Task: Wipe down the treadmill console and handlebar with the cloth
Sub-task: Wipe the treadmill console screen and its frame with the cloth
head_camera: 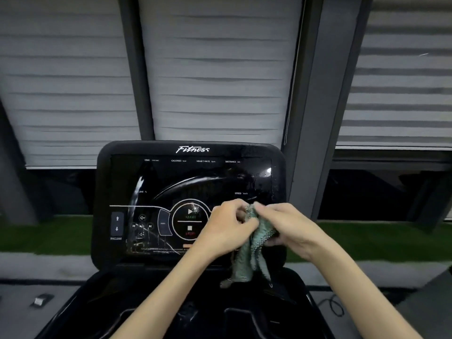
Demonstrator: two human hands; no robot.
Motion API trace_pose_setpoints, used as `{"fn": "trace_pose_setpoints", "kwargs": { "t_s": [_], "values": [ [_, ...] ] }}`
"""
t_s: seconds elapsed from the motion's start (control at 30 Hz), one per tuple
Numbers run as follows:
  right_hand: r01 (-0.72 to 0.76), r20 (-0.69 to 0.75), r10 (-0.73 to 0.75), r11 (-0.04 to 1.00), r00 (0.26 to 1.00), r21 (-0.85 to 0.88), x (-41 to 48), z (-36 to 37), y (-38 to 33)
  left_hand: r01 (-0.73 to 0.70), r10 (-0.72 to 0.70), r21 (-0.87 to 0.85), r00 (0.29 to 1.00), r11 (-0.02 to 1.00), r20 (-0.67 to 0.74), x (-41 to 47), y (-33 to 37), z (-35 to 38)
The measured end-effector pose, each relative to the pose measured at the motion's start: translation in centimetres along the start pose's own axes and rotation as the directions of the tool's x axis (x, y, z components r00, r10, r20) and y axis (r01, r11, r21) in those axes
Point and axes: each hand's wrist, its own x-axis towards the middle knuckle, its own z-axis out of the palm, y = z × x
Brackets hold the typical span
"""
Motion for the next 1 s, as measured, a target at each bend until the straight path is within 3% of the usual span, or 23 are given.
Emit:
{"fn": "trace_pose_setpoints", "kwargs": {
  "t_s": [0.07,0.17,0.3,0.33,0.4,0.47,0.53,0.63,0.73,0.87,0.93,1.0],
  "values": [
    [0.023,0.031,-0.025,0.997,0.999,0.072,0.3,-0.6,0.2,-0.058,0.061,-0.036,0.996,0.998,0.068,-0.1,0.3,0.2],
    [0.145,-0.051,-0.146,0.989,0.988,-0.019,0.9,-2.1,1.1,-0.156,0.163,-0.046,0.959,0.987,0.232,0.3,-0.1,0.0],
    [0.276,0.011,-0.276,0.958,0.961,-0.072,1.3,-4.3,1.1,-0.127,0.115,-0.147,0.989,0.981,-0.090,2.0,-2.1,-0.2],
    [0.300,0.067,-0.296,0.952,0.953,-0.064,1.1,-4.7,0.8,-0.067,0.057,-0.167,0.996,0.984,-0.064,2.4,-2.5,-0.2],
    [0.324,0.159,-0.317,0.946,0.935,-0.019,0.8,-5.3,0.0,0.062,-0.010,-0.302,0.985,0.951,0.170,2.9,-3.1,-0.1],
    [0.294,0.198,-0.300,0.954,0.933,0.058,0.7,-5.6,-0.3,0.133,0.013,-0.405,0.941,0.905,0.338,2.8,-3.6,0.2],
    [0.246,0.191,-0.270,0.959,0.944,0.143,1.1,-5.7,0.1,0.159,0.032,-0.461,0.925,0.873,0.379,2.5,-3.8,0.4],
    [0.137,0.085,-0.189,0.898,0.978,0.417,1.9,-4.4,1.8,0.170,0.022,-0.564,0.948,0.808,0.317,2.5,-4.3,0.6],
    [-0.100,0.160,-0.009,0.747,0.987,0.658,2.8,-2.7,4.2,0.131,0.022,-0.605,0.971,0.785,0.239,2.9,-4.6,0.3],
    [-0.302,0.264,0.177,0.762,0.948,0.573,3.4,-1.5,5.4,0.145,-0.021,-0.612,0.979,0.778,0.205,3.1,-5.6,-0.2],
    [-0.280,0.189,0.211,0.809,0.959,0.517,3.6,-1.5,5.0,0.158,-0.017,-0.561,0.969,0.812,0.247,3.2,-6.1,-0.6],
    [-0.175,0.097,0.146,0.882,0.984,0.438,4.1,-1.8,4.5,0.157,-0.012,-0.477,0.956,0.865,0.293,3.3,-6.5,-1.2]
  ]
}}
